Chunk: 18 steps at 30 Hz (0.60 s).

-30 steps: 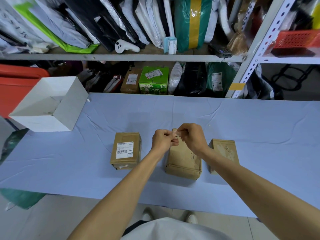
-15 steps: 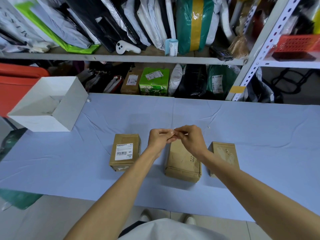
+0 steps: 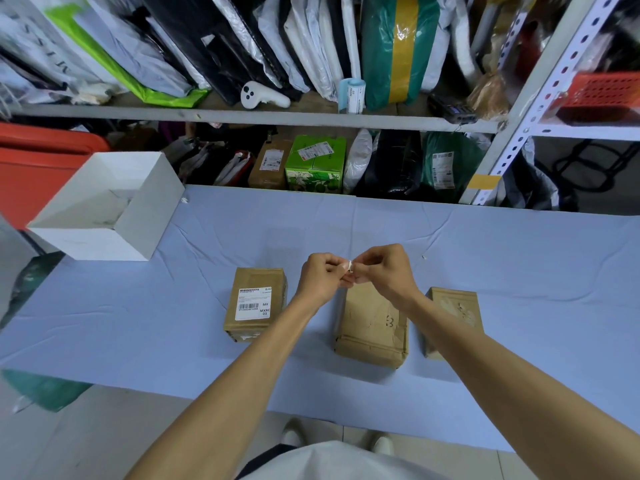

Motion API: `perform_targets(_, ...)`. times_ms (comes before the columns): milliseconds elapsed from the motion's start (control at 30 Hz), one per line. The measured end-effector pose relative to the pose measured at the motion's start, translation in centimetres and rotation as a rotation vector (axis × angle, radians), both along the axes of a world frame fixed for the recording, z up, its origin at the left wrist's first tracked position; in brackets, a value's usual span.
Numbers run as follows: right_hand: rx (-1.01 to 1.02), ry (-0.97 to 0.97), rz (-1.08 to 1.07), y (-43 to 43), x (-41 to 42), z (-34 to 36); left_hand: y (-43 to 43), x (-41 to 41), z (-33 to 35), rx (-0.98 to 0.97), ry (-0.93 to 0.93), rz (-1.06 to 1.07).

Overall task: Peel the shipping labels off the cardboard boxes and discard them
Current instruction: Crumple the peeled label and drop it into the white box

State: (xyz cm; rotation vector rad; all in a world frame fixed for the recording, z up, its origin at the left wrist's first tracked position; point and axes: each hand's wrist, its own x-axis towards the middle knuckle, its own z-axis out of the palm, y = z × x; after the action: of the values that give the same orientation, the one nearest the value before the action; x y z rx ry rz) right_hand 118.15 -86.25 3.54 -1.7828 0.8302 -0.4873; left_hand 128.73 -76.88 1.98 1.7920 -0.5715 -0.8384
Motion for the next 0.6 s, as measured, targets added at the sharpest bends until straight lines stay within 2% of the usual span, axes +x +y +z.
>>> perform_targets(200, -0.052, 0.046, -0.020, 0.6, 0.6, 0.0, 0.3, 0.5, -0.2, -0.003, 0.041, 0.012)
perform_targets(367, 0.001, 0.034, 0.077, 0.0, 0.7, -0.3, 0.8, 0.9, 0.3, -0.052, 0.207, 0.076)
perform_targets(500, 0.110, 0.006, 0.168, -0.2, 0.8, -0.1, 1.0, 1.4, 1.1, -0.052, 0.247, 0.117)
perform_targets(600, 0.071, 0.016, 0.208, 0.5, 1.5, 0.3, 1.9, 1.9, 1.4, -0.044, 0.271, 0.169)
